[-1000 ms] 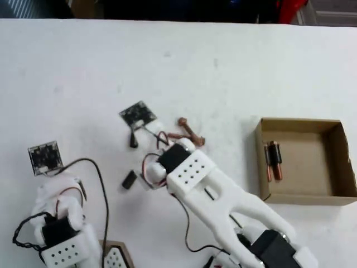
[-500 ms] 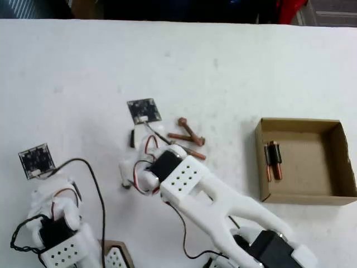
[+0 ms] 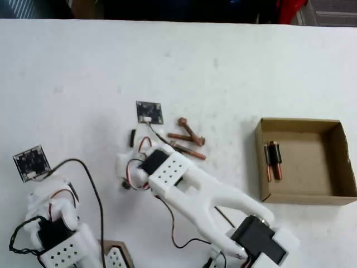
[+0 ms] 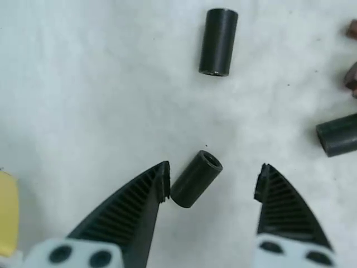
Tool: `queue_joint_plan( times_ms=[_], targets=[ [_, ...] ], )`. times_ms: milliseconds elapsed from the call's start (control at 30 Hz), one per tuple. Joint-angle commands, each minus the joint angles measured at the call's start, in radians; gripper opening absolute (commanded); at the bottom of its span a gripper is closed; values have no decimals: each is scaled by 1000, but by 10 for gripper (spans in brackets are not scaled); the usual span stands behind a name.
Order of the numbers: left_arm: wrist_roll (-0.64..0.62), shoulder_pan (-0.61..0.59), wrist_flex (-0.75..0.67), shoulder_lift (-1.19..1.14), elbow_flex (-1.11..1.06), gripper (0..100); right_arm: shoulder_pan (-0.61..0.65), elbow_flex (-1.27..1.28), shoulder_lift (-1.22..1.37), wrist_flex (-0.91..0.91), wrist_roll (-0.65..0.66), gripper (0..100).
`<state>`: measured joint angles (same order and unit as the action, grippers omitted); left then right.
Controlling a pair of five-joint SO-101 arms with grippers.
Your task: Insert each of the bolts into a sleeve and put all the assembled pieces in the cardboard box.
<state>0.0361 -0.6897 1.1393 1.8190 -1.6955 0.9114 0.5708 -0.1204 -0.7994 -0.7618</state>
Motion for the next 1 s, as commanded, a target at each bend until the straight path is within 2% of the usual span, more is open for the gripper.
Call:
queue_joint_plan(
  times_ms=[0, 200, 533, 967],
  targets=[
    [3, -13, 9, 8, 2, 23, 13, -43, -5, 13, -6, 219],
    [3, -13, 9, 8, 2, 23, 74, -20, -4, 4, -8, 219],
    [2, -13, 9, 8, 2, 23, 74, 28, -4, 10, -52, 219],
    [2, -13, 9, 8, 2, 23, 53, 155, -2, 231, -109, 217]
  ],
)
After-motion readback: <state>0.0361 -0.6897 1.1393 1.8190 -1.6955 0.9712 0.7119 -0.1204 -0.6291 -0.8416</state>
